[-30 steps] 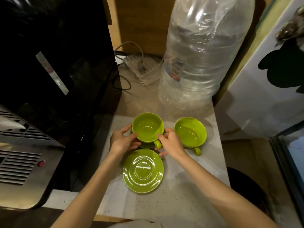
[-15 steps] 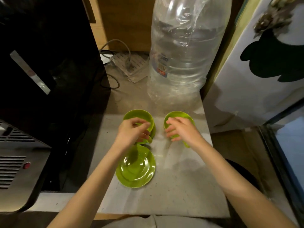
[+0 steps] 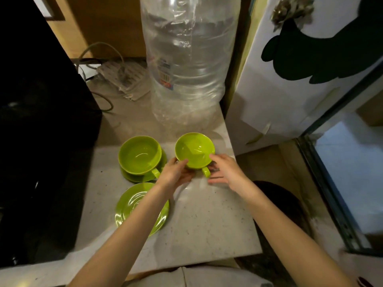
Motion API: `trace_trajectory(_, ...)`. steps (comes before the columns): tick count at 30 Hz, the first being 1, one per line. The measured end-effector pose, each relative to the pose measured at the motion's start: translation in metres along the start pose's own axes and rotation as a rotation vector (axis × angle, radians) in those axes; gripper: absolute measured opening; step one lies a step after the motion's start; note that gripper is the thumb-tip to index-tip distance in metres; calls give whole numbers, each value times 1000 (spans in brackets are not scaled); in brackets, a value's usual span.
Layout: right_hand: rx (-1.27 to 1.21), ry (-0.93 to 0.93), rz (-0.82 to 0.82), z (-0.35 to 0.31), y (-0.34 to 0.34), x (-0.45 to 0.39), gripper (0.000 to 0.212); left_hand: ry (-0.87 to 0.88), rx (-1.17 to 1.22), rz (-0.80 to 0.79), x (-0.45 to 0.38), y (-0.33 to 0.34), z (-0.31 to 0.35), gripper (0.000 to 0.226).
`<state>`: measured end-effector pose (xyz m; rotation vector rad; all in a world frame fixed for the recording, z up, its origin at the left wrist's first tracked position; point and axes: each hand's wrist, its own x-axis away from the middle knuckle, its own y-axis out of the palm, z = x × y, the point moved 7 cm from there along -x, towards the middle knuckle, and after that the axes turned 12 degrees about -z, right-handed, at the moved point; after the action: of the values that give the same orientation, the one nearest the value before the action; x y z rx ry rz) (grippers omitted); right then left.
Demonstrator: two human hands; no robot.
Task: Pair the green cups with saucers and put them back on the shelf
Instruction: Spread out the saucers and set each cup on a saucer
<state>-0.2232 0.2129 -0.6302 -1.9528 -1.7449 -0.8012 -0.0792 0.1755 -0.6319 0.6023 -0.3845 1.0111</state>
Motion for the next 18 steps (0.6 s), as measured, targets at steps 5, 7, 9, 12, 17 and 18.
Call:
trace_trajectory(5, -2, -49, -21, -5, 6, 1, 9, 50, 37, -15, -3, -1, 0, 23)
trace_trajectory(7, 11, -67, -21, -6, 5, 1, 13, 59, 42, -28, -3, -1, 1, 28)
trace_trajectory(9, 24, -76, -25, -8, 6, 3, 14, 70, 68, -39, -1, 0, 3, 30)
trace_trajectory(12, 20, -88, -32, -9, 6, 7, 12, 82, 109, -45, 2, 1, 7, 31)
trace_trajectory(17, -32, -154, -69, -20, 15, 20, 7, 140, 134, -70, 19, -2, 19, 36)
trace_trajectory(18, -28, -173, -75, -24, 18, 23, 6, 156, 127, -70, 25, -3, 23, 35)
